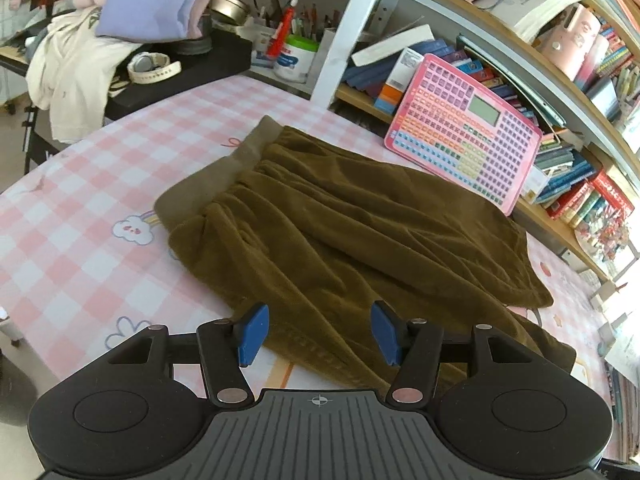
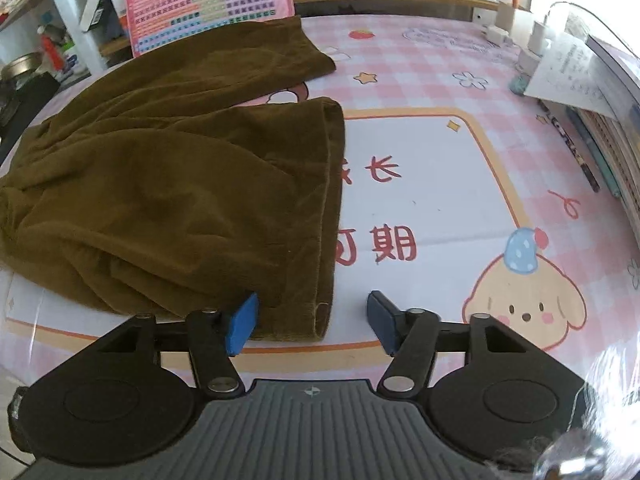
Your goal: Fold clothes
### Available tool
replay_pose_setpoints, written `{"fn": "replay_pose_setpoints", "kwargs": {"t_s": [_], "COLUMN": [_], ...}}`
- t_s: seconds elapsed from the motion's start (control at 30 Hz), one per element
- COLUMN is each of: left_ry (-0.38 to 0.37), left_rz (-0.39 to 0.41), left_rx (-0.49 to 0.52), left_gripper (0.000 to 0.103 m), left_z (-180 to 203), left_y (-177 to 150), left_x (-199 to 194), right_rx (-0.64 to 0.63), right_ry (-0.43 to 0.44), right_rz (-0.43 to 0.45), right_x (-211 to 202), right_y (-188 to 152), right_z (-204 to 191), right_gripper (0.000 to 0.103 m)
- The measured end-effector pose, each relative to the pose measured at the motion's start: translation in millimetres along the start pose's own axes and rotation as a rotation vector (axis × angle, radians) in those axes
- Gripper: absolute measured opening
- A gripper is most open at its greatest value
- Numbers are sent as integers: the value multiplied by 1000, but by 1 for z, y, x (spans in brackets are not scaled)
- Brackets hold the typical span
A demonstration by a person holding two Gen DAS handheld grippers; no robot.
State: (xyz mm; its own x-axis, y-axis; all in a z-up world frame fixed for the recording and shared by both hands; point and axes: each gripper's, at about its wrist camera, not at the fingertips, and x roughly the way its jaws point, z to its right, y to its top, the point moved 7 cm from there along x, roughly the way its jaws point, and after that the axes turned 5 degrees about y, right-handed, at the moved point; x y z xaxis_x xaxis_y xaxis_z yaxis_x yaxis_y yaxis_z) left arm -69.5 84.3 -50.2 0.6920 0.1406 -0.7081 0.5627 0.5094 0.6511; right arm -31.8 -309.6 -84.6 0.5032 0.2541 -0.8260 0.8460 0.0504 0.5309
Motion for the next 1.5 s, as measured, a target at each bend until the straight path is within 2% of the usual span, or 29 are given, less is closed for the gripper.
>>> {"fn": "replay_pose_setpoints", "kwargs": {"t_s": [0.13, 0.2, 0.27, 0.33, 0.37, 0.57, 0.67, 0.73, 0.8, 0.97, 1.13, 1.17, 1.2, 1.23, 1.27, 1.43, 1.5], "left_ry": [10, 9, 9, 11, 14, 14, 27, 42, 59, 80, 93, 97, 102, 108, 115, 147, 151], "left_rz": [0, 3, 6, 10, 9, 2, -9, -10, -9, -9, -8, -5, -2, 1, 4, 10, 13], "left_rx": [-18, -23, -29, -32, -33, -45, -59, -66, -81, -113, -118, -120, -123, -130, -137, -163, -168], "left_gripper": [57, 57, 57, 57, 57, 57, 57, 57, 57, 57, 57, 57, 57, 57, 57, 57, 57], "left_z": [-5, -6, -6, -7, -7, -10, -16, -21, -27, -38, -42, -44, -46, -49, -52, -67, -72], "left_y": [-1, -1, 0, 1, 3, 4, 2, 2, 2, 1, -1, -1, -1, 0, 0, 1, 3], "left_x": [-2, -2, -2, -2, -1, 4, 6, 6, 5, 4, 0, -2, -4, -6, -7, -11, -10], "right_rx": [-58, -76, -97, -120, -123, -71, -46, -29, -29, -55, -106, -109, -103, -96, -90, -77, -65], "right_ry": [13, 22, 39, 92, 104, 58, 35, 19, 19, 23, -11, -26, -50, -74, -98, -223, -231], "right_rz": [-3, -3, 50, 179, 207, 84, 22, -18, 1, 88, 90, 88, 85, 83, 80, 55, 82], "right_x": [2, 3, -11, -46, -54, -35, -25, -19, -22, -16, 23, 30, 35, 40, 45, 67, 60], "right_y": [2, 5, 16, 38, 43, 24, 15, 8, 14, 53, 90, 95, 98, 101, 104, 111, 112], "right_z": [-9, -14, -21, -32, -33, -3, 12, 22, 26, 23, 14, 14, 18, 22, 26, 52, 58], "right_gripper": [12, 8, 7, 7, 7, 8, 12, 26, 31, 31, 30, 29, 23, 11, 8, 8, 8]}}
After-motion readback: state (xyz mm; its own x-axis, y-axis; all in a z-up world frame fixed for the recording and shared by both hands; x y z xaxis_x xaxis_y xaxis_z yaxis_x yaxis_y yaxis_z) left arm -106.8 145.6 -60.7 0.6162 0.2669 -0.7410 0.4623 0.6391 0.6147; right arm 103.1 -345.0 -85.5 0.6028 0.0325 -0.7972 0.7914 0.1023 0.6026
